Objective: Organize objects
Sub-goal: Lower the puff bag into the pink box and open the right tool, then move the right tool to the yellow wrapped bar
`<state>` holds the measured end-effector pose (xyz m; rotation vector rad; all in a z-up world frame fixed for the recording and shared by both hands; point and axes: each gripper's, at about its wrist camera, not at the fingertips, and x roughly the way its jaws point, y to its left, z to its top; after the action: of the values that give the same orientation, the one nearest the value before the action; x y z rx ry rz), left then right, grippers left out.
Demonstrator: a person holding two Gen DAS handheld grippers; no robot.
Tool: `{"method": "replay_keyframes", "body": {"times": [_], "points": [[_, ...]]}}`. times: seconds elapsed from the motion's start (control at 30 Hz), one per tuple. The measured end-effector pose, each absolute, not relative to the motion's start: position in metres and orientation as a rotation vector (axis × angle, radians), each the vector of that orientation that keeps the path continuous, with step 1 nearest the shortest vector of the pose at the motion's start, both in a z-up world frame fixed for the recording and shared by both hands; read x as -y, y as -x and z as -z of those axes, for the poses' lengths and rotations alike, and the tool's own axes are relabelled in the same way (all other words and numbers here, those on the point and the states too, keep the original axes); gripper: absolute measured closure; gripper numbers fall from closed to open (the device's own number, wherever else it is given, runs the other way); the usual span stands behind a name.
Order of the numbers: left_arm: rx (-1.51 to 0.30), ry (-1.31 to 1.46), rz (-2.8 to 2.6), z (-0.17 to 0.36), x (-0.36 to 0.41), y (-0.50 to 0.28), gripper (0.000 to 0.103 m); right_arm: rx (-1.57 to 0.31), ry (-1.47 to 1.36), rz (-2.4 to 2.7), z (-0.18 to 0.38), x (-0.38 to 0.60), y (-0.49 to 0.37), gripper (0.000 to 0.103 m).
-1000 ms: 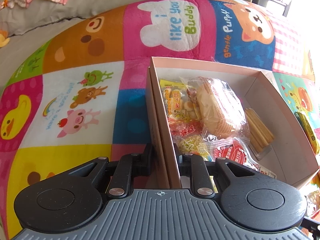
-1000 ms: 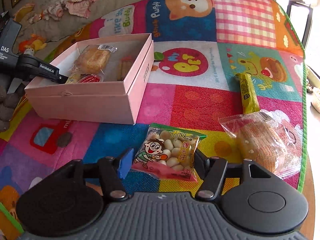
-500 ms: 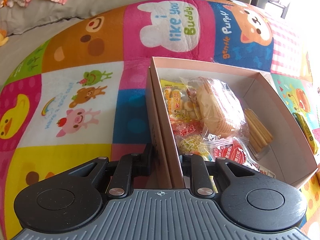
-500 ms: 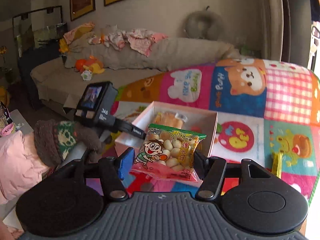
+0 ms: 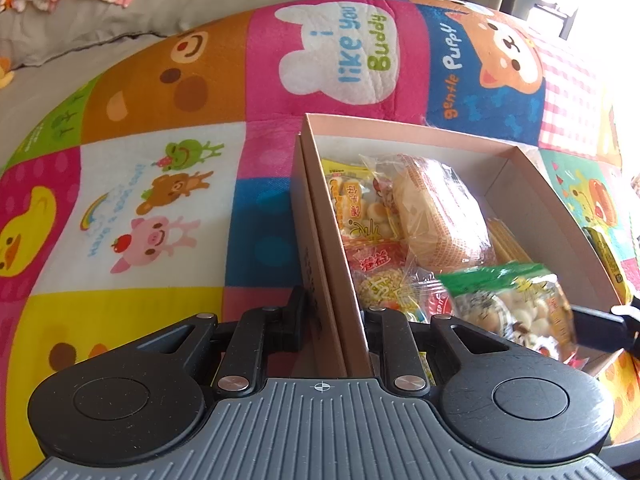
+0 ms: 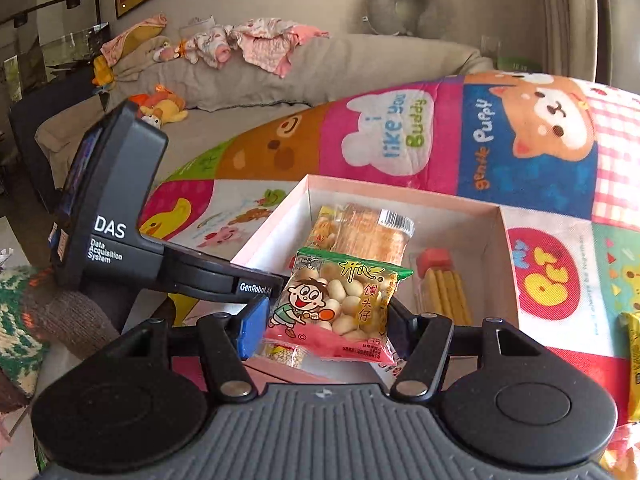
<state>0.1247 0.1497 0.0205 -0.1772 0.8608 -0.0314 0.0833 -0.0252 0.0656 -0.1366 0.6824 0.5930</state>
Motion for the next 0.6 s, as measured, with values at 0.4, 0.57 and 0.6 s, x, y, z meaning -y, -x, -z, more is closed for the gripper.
{"method": "replay_keyframes", "body": {"times": [0.4,0.57,0.6], "points": [[-0.859,0.176,0.031,-0.020,-0.149,-0.124,0.082,-0.656,0.096,-0.590,-0.066,0.057,-0.059,0.021],[-0.857,0.174,0.032,-0.020,-0.150,-0.123,0.082,-0.603,0.111,-0.520,-0.069,0.093,-0.026,0.017],[-0.856,0.173,0.032,-0.020,-0.150,-0.123,0.082,-0.586,0.127,-0.489,-0.069,0.101,-0.019,0.016]]}}
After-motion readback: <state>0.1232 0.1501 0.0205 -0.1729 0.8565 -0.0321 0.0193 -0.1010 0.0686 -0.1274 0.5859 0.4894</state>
